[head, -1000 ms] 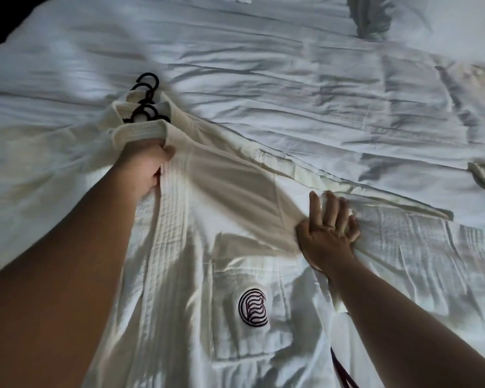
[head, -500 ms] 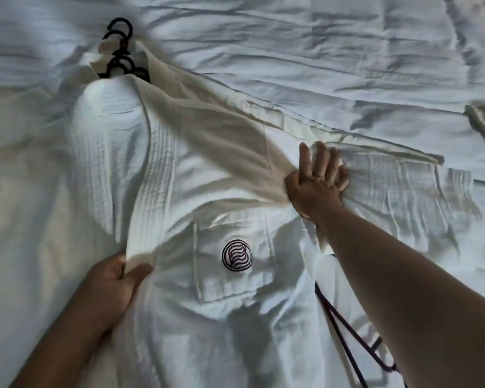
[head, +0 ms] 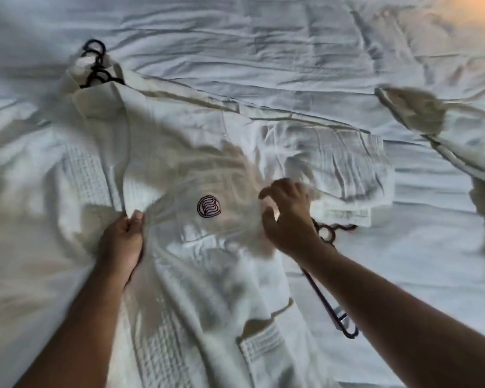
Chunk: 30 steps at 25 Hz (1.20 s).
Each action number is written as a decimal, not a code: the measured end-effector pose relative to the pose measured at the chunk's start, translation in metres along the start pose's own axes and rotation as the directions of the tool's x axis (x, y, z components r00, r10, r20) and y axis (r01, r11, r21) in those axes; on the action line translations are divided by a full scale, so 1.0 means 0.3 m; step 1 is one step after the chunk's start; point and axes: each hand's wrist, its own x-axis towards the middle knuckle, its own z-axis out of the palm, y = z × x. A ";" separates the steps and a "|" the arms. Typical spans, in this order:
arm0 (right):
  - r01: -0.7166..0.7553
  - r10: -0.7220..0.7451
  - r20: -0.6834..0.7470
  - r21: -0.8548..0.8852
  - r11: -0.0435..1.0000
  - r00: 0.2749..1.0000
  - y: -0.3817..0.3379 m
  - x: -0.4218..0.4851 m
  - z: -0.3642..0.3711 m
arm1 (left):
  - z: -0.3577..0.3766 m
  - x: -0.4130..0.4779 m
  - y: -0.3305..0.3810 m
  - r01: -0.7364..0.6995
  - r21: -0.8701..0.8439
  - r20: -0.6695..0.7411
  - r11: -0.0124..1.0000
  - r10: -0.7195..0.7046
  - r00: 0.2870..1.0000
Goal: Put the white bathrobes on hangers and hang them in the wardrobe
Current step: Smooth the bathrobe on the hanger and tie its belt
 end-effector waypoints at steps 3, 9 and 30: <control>-0.493 0.463 0.170 0.248 0.834 0.870 -0.003 -0.506 -0.074 | -0.050 -0.083 0.075 0.036 0.009 0.026 0.999 -0.037 0.999; -0.774 0.684 0.373 0.194 0.603 0.627 0.035 -0.773 -0.172 | -0.104 -0.743 0.273 -0.440 -0.005 0.060 0.898 0.439 0.896; -0.504 0.497 0.151 0.011 0.864 0.855 -0.033 -0.906 -0.455 | 0.083 -1.175 0.108 -0.790 0.035 0.372 0.612 0.725 0.579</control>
